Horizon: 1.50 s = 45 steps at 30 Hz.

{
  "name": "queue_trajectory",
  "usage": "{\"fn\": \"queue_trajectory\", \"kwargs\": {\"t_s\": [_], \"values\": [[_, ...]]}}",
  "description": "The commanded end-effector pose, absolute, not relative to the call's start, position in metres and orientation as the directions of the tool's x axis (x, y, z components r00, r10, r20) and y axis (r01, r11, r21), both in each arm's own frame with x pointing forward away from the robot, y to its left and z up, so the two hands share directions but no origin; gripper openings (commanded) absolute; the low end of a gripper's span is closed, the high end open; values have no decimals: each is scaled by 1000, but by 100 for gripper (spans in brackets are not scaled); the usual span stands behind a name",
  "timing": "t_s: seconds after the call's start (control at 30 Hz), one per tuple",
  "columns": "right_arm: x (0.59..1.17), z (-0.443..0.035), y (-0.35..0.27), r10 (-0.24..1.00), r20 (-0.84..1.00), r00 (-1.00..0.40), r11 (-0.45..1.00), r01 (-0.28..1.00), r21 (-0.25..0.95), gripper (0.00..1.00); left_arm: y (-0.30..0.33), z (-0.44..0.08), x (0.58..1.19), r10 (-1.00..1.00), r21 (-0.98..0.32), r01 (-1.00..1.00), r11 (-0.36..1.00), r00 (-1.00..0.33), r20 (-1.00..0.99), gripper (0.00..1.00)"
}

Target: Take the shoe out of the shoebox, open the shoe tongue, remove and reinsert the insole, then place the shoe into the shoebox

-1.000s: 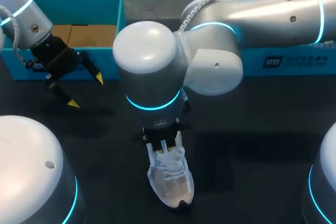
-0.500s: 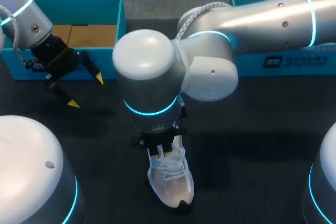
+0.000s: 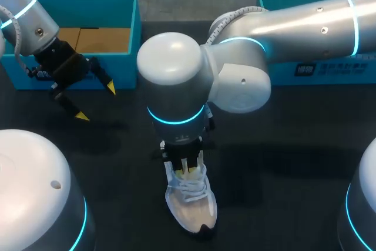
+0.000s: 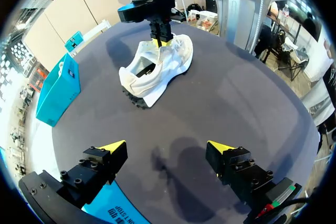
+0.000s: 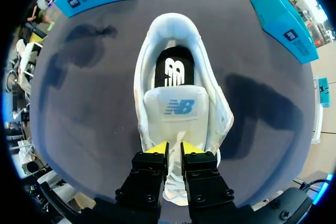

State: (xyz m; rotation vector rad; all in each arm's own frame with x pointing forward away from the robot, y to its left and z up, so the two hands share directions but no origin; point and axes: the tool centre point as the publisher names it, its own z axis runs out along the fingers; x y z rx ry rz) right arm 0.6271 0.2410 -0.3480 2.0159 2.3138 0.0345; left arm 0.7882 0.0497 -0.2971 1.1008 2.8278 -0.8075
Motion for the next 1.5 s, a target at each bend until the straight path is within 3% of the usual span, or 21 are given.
{"fn": "queue_trajectory", "kwargs": {"t_s": [0.03, 0.27, 1.0, 1.23, 1.5], "values": [[617, -336, 240, 999, -28, 44, -40, 991, 127, 15, 50, -297, 788, 632, -460, 632, 624, -754, -180, 100], [618, -320, 237, 997, -63, 39, -29, 987, 156, 22, 50, -297, 788, 632, -460, 632, 624, -754, -180, 100], [657, -352, 242, 998, -21, -53, 55, 991, 126, 30, 50, -297, 788, 632, -460, 632, 624, -754, -180, 100], [652, -316, 242, 995, -55, -89, 97, 979, 178, 31, 50, -297, 788, 632, -460, 632, 624, -754, -180, 100], [658, -291, 245, 965, -38, -258, 259, 937, 236, 37, 50, -297, 788, 632, -460, 632, 624, -754, -180, 100]]}}
